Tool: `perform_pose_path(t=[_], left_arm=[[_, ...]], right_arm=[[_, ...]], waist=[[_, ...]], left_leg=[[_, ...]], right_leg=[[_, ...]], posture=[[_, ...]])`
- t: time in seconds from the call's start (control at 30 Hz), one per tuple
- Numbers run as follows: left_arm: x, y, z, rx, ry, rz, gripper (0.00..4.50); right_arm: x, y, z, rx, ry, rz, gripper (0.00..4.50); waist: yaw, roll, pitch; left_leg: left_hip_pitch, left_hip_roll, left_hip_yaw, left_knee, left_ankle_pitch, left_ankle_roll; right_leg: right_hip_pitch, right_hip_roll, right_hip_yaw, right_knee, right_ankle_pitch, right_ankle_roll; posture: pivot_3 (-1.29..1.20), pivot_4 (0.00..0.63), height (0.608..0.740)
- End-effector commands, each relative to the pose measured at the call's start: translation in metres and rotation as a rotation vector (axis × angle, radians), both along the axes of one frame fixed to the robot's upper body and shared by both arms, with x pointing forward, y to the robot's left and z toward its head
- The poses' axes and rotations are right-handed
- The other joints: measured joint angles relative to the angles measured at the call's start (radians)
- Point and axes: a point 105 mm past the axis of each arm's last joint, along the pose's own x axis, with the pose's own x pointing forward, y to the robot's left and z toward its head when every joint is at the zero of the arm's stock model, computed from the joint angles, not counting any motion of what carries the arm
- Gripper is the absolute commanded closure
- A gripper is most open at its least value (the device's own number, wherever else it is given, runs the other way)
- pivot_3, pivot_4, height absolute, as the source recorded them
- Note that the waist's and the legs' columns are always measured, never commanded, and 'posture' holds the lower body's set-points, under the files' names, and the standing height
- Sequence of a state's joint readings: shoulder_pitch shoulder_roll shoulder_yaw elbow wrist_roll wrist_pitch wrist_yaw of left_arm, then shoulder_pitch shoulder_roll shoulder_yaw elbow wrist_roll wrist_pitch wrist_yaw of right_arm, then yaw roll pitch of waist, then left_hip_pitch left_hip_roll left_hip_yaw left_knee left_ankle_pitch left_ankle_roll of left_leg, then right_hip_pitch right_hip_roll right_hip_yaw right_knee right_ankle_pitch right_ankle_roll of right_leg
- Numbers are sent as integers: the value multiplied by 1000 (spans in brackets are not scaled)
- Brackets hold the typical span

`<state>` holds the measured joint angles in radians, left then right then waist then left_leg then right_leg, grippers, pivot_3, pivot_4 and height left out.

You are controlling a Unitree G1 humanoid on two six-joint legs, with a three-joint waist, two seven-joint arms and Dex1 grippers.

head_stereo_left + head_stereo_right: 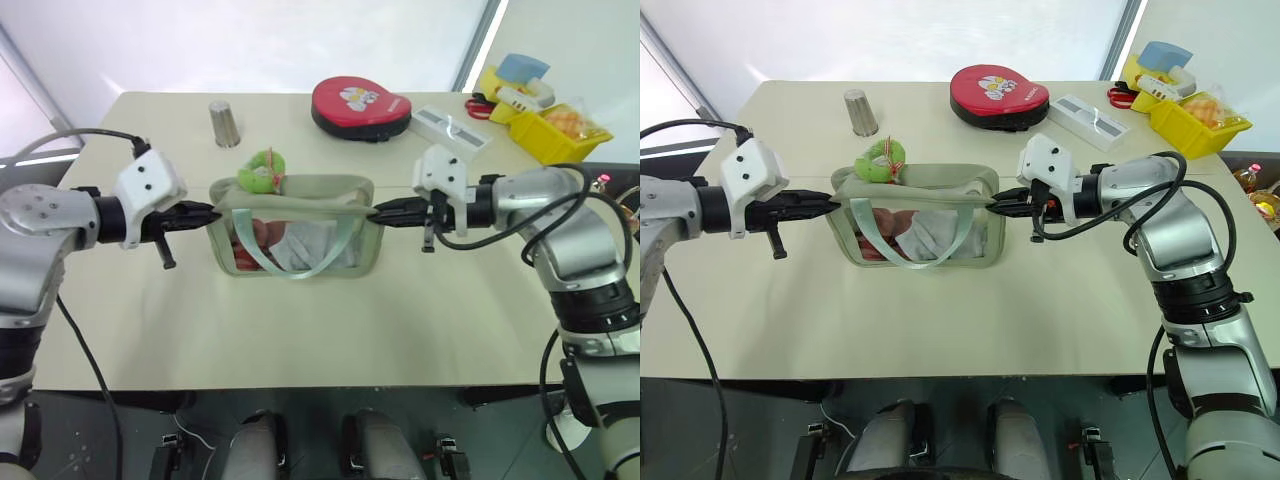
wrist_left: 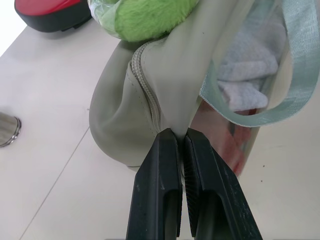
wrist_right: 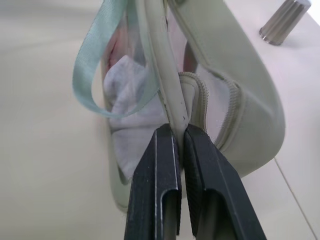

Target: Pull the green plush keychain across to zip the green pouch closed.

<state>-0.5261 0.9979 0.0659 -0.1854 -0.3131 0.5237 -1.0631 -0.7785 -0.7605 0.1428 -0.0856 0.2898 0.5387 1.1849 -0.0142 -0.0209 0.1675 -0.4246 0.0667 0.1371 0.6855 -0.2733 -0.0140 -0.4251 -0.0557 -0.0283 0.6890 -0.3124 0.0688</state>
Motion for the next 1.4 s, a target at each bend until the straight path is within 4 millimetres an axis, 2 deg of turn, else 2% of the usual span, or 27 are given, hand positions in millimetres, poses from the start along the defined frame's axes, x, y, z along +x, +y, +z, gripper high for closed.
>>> perform_pose_path(t=[0.03,0.07,0.13,0.2,0.33,0.43,0.5,0.63,0.8,0.93,1.07,1.23,1.4], left_arm=[[-1,-3,4,7,-21,-15,4500],[-2,-3,3,7,-18,-22,4500],[-4,-5,4,3,-12,-32,4500],[-6,-6,5,-8,-3,-43,4500],[-8,-8,3,-10,8,-55,4500],[-10,-9,3,-14,11,-60,4500],[-10,-9,5,-18,9,-60,4500],[-11,-9,5,-16,11,-60,4500],[-15,-11,1,-2,22,-67,4500],[-19,-8,-1,3,26,-57,4500],[-20,-6,-2,7,25,-46,4500],[-19,-5,-1,7,18,-42,4500],[-15,-2,0,10,7,-32,4500]], right_arm=[[-13,3,7,9,16,47,3750],[-15,2,6,5,31,50,3433],[-17,-4,8,-13,57,42,2420],[-12,-11,20,5,73,18,1434],[9,-13,64,142,69,-13,1434],[30,3,100,325,52,-33,1434],[43,23,108,410,94,-37,1434],[57,65,85,376,213,-17,1434],[71,96,73,417,363,-46,1434],[71,109,73,464,486,-35,1434],[63,118,69,422,540,16,1434],[57,122,55,336,554,43,1434],[59,122,49,334,543,23,1434]], waist=[[1,0,0],[1,0,0],[1,0,0],[1,0,0],[-1,0,0],[-2,0,0],[-2,0,0],[2,0,0],[0,0,0],[-1,0,0],[-1,0,0],[-4,0,0],[-4,0,0]], left_leg=[[0,0,0,0,0,0],[0,0,0,0,0,0],[0,0,0,0,0,0],[0,0,0,0,0,0],[0,0,0,0,0,0],[0,0,1,-1,0,0],[0,0,1,-1,0,0],[-1,0,1,-1,0,0],[-2,-1,0,0,0,1],[-2,-1,0,-1,0,1],[-1,-1,0,-1,0,1],[-1,-1,0,-1,0,1],[-1,-1,0,-1,0,1]], right_leg=[[0,0,0,0,0,0],[0,0,0,0,0,0],[0,0,0,0,0,0],[0,0,0,0,0,0],[0,0,0,0,0,0],[0,0,0,0,0,0],[0,0,0,0,0,0],[0,-1,0,0,0,0],[-1,-1,0,0,0,0],[-1,-1,0,0,0,0],[-1,-1,0,0,0,0],[-1,-1,0,0,0,0],[-1,-1,0,0,0,0]], posture=[[0,150,740],[0,150,740],[0,150,740],[0,150,740],[0,150,740],[0,150,740],[0,150,740],[0,150,740],[0,150,740],[0,150,740],[0,150,740],[0,150,740],[0,150,740]])
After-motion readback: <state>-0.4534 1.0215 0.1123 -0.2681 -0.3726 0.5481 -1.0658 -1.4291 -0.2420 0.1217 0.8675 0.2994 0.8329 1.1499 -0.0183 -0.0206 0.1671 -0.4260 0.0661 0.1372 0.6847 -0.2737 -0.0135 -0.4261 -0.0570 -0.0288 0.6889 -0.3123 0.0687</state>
